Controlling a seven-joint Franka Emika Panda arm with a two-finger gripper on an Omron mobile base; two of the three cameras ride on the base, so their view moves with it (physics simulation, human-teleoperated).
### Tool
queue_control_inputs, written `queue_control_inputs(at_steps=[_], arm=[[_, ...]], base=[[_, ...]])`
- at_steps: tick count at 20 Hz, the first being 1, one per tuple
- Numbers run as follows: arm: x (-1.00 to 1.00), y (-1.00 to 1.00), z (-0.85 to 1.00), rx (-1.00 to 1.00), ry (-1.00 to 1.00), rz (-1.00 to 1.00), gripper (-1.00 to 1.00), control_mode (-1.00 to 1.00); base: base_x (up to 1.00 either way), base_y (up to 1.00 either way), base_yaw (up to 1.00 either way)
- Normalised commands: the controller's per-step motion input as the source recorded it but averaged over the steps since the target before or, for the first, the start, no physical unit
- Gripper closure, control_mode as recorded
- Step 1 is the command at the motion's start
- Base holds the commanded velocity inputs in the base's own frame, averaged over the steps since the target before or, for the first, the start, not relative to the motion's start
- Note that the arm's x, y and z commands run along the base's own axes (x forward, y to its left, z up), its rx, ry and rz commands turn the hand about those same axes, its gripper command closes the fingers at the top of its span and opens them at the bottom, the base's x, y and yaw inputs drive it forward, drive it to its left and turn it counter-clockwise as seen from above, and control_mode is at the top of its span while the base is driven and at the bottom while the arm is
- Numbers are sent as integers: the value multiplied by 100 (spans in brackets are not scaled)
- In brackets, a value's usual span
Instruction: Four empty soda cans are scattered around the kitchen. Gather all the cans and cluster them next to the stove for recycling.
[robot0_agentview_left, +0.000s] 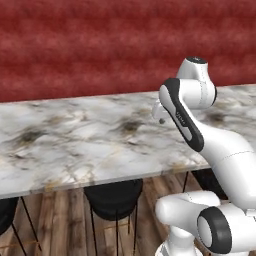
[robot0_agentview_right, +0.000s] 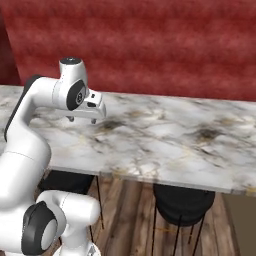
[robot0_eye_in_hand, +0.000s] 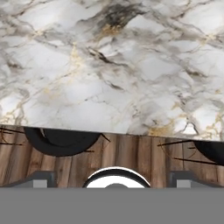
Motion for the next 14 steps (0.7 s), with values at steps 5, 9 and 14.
queue_control_inputs(at_steps=[5, 9, 14], arm=[[0, 0, 0, 0, 0, 0, -100, 100], [0, 0, 0, 0, 0, 0, -100, 100], [0, 0, 0, 0, 0, 0, -100, 100]], base=[[-26, -56, -6], [-29, -55, -7], [-30, -56, -8]])
